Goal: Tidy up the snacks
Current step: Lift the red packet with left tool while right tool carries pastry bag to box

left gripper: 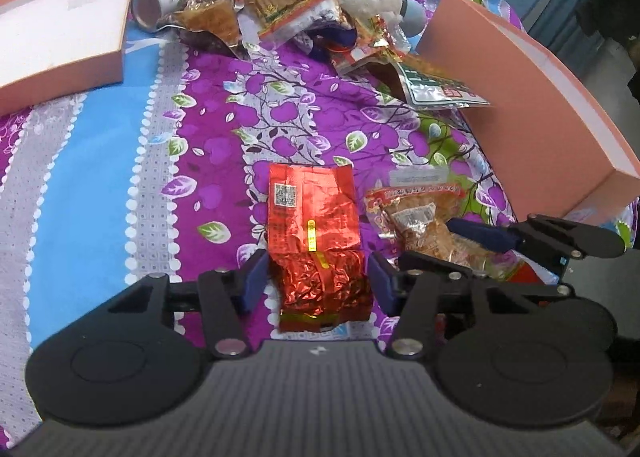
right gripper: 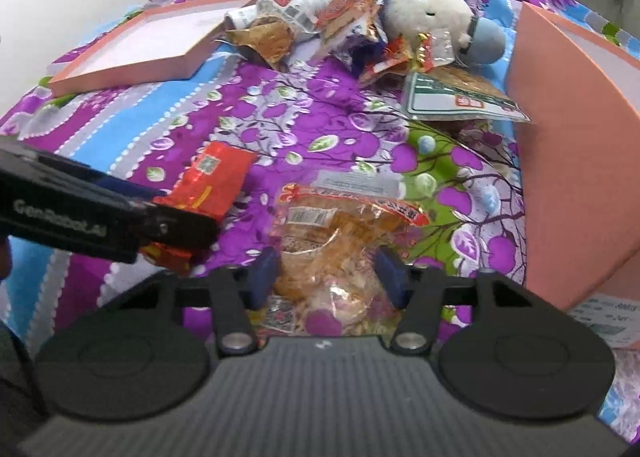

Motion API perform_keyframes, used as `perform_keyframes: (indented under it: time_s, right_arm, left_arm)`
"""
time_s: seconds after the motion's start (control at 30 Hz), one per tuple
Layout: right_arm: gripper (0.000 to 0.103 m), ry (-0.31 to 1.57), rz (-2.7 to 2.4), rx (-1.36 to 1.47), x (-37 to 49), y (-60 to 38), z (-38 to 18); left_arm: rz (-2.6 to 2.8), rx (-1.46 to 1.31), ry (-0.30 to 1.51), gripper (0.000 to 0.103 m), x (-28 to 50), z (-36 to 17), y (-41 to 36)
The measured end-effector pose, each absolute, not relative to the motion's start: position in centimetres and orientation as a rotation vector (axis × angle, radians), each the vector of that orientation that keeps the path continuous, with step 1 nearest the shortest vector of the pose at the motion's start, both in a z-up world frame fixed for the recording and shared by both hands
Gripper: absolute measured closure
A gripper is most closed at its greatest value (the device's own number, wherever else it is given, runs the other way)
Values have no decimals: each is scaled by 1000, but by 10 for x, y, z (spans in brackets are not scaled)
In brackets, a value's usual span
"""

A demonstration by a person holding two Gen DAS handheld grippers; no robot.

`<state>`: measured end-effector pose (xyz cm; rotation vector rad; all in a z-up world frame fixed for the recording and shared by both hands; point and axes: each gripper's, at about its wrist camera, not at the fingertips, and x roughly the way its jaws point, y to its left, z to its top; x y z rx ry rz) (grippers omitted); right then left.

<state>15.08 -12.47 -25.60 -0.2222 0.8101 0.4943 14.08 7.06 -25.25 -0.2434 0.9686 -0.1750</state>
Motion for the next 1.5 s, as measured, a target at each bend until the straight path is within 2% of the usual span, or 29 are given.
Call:
perform_keyframes:
  time_s: [0.07, 0.17, 1.03, 1.23, 1.5]
  right_arm:
    - [69, 804, 501, -224, 147, -123, -253]
    - [73, 791, 493, -228, 141, -124, -245]
    - [71, 544, 278, -25, 37, -190, -94]
    - [71, 512, 207, 24, 12, -213, -75]
    - [71, 503, 115, 39, -4, -248, -70]
  left_arm:
    - [-173, -251, 966, 44, 140, -250, 71]
    - [-171, -264, 966, 44, 137, -244, 71]
    - [-208, -255, 736, 44, 40, -75, 28]
    - [-269, -239, 714, 44, 24, -55, 3]
    - [-352, -232, 740, 44, 26, -53, -39]
